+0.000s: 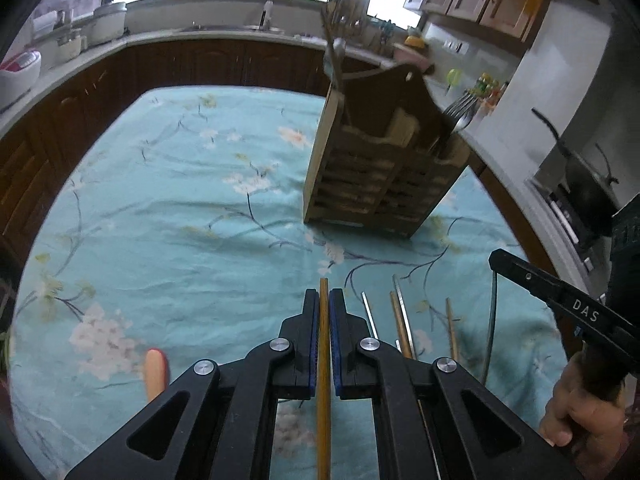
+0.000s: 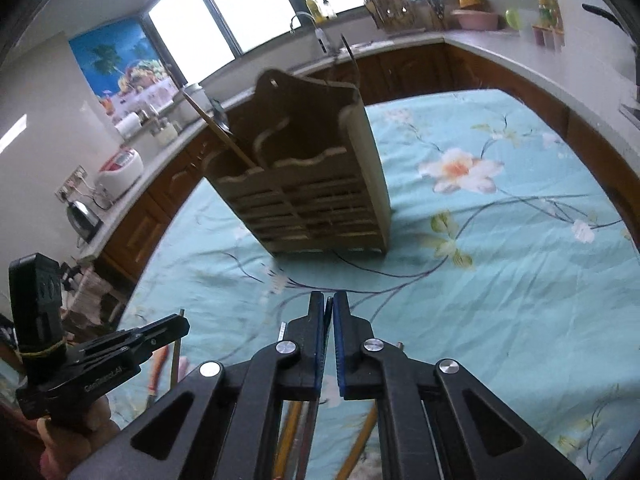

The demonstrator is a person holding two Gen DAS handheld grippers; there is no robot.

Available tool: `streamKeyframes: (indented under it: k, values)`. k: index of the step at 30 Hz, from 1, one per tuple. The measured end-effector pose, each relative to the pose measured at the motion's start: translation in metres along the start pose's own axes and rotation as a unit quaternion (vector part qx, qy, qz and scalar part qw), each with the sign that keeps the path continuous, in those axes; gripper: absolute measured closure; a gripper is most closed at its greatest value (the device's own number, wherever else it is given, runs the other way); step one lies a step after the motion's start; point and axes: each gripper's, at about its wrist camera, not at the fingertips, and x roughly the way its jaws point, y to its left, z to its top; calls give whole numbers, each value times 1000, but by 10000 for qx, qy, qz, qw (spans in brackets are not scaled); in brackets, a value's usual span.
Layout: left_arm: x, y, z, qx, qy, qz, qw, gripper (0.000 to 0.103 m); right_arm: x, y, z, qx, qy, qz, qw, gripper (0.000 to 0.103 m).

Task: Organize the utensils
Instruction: 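Carry the chopstick with the left tool while the right tool carries its chopstick to the holder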

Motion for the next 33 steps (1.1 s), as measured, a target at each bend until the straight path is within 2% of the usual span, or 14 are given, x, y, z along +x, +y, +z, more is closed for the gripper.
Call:
streamKeyframes:
  k: [6,14,33]
  values:
    - [-42,-4,-2,89,-326,-58,9994,99,-21,9,6,-70,-287,58,9995,99]
    - [-76,-4,-9,122,-601,-114,9981,99,-49,22,11,-187,-606,93,9979,100]
    - [-119,4,-2,-39,-1210,-191,9925,100,-85,36,22,-280,-1110,166,9933,100]
